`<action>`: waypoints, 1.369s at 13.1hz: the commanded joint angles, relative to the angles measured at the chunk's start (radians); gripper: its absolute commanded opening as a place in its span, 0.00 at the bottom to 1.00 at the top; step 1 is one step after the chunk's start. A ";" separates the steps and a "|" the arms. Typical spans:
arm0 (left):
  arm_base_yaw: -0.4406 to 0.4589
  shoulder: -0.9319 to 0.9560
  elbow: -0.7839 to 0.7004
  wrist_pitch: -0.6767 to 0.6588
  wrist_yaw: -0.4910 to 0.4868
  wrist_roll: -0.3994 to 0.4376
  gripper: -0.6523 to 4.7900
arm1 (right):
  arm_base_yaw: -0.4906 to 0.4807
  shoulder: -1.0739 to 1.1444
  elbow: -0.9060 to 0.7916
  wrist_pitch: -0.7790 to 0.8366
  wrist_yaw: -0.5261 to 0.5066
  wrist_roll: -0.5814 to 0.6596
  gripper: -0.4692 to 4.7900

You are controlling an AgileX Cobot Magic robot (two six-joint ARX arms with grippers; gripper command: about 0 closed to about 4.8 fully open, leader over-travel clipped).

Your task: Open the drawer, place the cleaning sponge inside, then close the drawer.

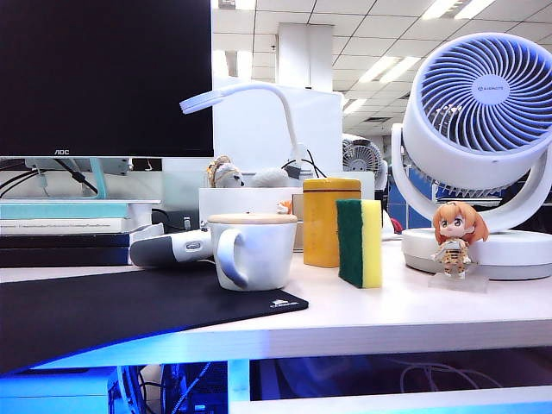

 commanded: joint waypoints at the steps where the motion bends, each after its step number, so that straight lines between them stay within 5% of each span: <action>1: 0.000 -0.002 0.003 0.006 0.003 0.007 0.11 | -0.002 -0.007 0.004 0.037 0.064 0.007 1.00; 3: 0.000 -0.002 0.003 0.006 0.003 0.008 0.11 | -0.117 -0.007 0.010 0.037 0.057 0.006 1.00; 4: 0.000 -0.002 0.003 0.007 0.003 0.008 0.11 | -0.332 -0.007 0.031 0.037 -0.020 -0.011 1.00; 6: 0.000 -0.002 0.003 0.006 0.003 0.007 0.11 | -0.541 -0.007 0.101 0.048 -0.106 -0.007 1.00; 8: 0.000 -0.001 0.003 0.007 0.003 0.007 0.11 | -0.626 -0.013 0.165 0.050 -0.161 0.011 1.00; 9: 0.000 -0.001 0.003 0.006 0.003 0.007 0.11 | -0.630 -0.024 0.172 0.050 0.008 0.134 1.00; 12: 0.000 -0.001 0.003 0.007 0.003 0.007 0.11 | -0.627 -0.024 0.187 0.049 0.251 0.610 1.00; 17: 0.000 -0.001 0.003 0.006 0.003 0.007 0.11 | -0.496 -0.246 0.458 0.052 0.193 0.624 1.00; 18: 0.000 -0.001 0.003 0.006 0.005 0.007 0.11 | -0.336 -0.385 0.605 0.052 0.180 0.661 1.00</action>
